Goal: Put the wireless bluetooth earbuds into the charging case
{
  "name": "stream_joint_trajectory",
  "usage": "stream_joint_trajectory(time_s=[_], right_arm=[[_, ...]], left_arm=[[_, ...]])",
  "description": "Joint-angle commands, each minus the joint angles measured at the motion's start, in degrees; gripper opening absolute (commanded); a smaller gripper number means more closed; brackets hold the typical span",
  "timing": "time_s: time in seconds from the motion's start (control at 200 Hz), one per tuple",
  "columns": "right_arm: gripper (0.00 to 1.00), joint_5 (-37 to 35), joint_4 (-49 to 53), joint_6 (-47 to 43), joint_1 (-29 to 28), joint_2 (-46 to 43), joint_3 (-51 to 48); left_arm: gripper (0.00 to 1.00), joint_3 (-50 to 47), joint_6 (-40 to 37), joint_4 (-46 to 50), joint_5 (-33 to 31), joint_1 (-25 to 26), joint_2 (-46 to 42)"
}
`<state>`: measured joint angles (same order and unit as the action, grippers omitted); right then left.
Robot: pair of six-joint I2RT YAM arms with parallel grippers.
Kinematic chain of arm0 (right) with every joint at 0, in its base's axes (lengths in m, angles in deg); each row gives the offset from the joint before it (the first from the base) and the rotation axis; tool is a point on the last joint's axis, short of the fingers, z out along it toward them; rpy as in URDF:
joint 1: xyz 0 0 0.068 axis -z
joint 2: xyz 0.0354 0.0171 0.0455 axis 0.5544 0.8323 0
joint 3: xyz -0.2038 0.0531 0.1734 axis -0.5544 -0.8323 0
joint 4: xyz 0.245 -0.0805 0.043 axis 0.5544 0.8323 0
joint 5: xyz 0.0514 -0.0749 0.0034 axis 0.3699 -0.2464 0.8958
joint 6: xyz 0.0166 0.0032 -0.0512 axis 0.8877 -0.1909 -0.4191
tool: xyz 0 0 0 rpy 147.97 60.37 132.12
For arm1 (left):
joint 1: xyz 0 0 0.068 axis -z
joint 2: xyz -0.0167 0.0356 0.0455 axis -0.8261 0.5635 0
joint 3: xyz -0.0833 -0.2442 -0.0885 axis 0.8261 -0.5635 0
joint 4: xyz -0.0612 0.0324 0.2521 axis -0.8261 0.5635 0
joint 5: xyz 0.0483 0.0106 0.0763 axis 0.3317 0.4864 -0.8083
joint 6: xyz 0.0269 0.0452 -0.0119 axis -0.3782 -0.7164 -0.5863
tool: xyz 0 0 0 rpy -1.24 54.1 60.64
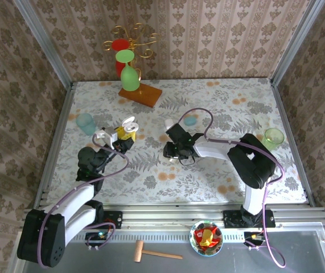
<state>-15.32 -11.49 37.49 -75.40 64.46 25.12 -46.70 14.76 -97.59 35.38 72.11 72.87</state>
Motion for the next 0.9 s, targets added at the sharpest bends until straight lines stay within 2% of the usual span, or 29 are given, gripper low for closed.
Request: stream_joint_trajectory(time_s=[0.0, 0.125, 0.305, 0.405, 0.65, 0.895], right_arm=[[0.34, 0.6, 4.4, -6.2, 0.2, 0.0, 3.1], [0.4, -2.3, 9.5, -11.5, 0.0, -1.4, 4.5], [0.38, 5.3, 16.5, -25.4, 0.6, 0.3, 7.7], [0.36, 8.0, 21.5, -30.3, 1.9, 2.4, 10.3], [0.32, 14.1, 25.0, -35.7, 5.2, 6.3, 14.0], [0.28, 15.6, 25.3, -36.6, 6.0, 9.5, 16.3]], left_arm=[[0.27, 1.3, -1.5, -0.7, 0.1, 0.1, -1.0], [0.27, 1.3, -1.7, -0.7, 0.1, 0.1, -0.8], [0.27, 1.3, -1.7, -1.0, 0.6, 0.1, -0.5], [0.27, 1.2, -1.7, -1.2, 0.9, 0.1, -0.3], [0.27, 1.1, -1.7, -0.9, 0.7, 0.1, -0.4], [0.26, 1.6, -2.1, -0.3, 0.4, 0.1, -0.5]])
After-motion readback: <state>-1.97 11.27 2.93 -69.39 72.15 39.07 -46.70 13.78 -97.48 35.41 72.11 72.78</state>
